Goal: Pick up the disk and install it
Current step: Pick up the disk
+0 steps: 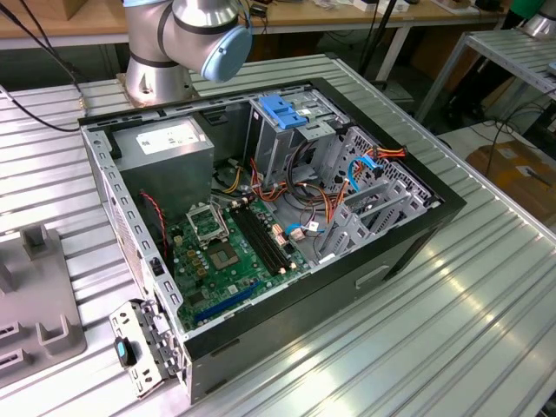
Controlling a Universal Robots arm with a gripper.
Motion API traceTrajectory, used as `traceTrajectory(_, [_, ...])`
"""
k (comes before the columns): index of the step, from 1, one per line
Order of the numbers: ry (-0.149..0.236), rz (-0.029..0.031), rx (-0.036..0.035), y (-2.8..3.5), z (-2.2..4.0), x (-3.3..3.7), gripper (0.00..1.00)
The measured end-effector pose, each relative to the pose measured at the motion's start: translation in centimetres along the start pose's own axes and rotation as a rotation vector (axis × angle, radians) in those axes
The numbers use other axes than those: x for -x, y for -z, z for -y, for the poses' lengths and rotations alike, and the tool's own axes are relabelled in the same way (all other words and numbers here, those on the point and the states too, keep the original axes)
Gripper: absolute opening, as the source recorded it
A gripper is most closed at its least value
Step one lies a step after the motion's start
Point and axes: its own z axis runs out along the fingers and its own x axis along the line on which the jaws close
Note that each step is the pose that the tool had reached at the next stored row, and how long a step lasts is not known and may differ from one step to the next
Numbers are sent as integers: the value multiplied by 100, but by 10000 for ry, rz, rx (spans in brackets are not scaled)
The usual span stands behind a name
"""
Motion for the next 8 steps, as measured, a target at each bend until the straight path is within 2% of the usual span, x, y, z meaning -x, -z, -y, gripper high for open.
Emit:
traceTrajectory(2, [3, 0, 0, -88, -1, -15, 44])
traceTrajectory(8, [4, 0, 0, -93, -1, -15, 44])
